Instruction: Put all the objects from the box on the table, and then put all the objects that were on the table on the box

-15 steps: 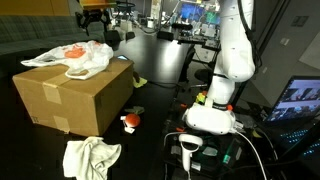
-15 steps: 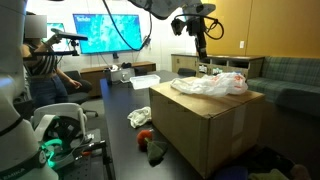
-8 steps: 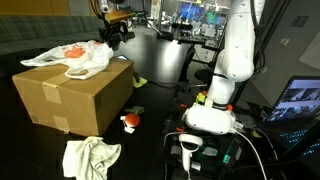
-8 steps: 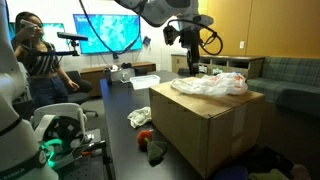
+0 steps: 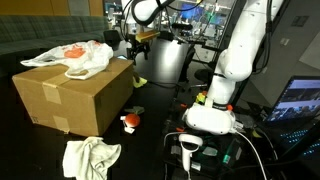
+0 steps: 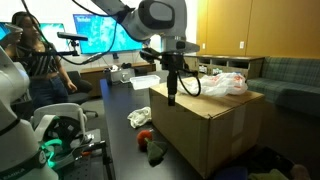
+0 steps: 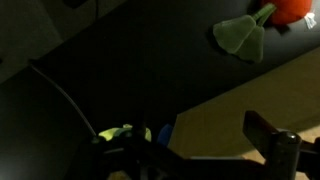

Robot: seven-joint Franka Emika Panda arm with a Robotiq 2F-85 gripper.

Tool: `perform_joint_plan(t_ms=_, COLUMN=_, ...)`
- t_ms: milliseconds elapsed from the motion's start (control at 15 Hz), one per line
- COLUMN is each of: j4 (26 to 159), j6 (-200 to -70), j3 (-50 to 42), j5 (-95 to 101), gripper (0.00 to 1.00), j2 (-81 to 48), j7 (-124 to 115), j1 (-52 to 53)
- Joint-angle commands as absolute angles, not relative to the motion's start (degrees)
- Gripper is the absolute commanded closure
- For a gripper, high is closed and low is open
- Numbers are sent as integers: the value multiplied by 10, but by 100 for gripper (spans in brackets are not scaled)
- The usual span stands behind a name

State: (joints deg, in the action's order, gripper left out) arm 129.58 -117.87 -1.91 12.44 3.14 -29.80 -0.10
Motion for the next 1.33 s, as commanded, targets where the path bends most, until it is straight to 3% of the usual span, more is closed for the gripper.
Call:
perform_joint_plan(t_ms=0, j4=1408, j6=-1266, j3=-27, j5=125, gripper=0, j2=76, j7=-241, j1=-22)
perform_joint_plan(t_ms=600, j4=1526, j6=-1594, j3=-6, j5=200, gripper=0, j2=-8, j7=-174, j1=-15)
perform_joint_plan(t_ms=867, j4=1556, j6=-1723, j3=21, j5=89, gripper=0, j2=-67, j7=-67, j1=5)
perform_joint_plan(t_ms=1267, j4=1530, j6=-1815, j3=299, j5=-189, gripper=0, j2=-188, j7=109, j1=-144)
